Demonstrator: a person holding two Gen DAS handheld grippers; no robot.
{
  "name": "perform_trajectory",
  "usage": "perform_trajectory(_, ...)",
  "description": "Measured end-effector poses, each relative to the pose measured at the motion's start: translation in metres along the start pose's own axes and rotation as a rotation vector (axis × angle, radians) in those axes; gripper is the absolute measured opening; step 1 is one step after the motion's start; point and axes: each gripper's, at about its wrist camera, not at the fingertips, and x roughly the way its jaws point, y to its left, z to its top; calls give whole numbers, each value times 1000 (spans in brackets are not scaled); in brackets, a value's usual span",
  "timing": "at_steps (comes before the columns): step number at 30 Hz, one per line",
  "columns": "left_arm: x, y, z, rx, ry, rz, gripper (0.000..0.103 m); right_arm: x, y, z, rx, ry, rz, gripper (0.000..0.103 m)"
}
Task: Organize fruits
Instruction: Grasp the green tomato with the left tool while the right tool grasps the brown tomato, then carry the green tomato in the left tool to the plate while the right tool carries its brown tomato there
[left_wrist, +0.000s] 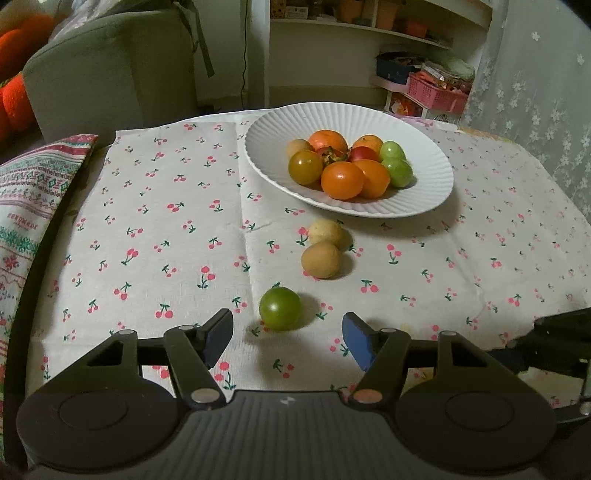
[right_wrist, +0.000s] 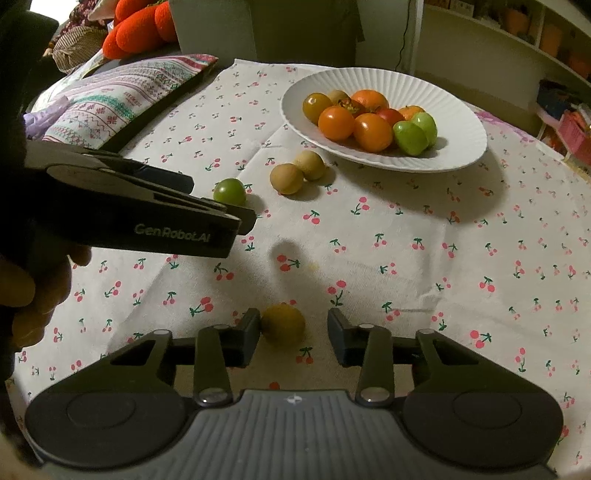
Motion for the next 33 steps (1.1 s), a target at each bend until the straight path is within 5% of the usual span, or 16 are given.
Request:
perform_trajectory(8,6,0,-1,17,8,-18,2,-4,-1,2,3,-20,-7,23)
perform_trajectory(17,2,1,0,16,-10,-47,2,-14,-11,6,30,-61,-16,23)
perform_trajectory(23,5,3,2,-18,-23,-43,32,-17,-15,7,41,-69,-23,23)
perform_trajectory(33,15,0,2,43,-39,-26,23,-20,-21,9,61,-91,-38,23)
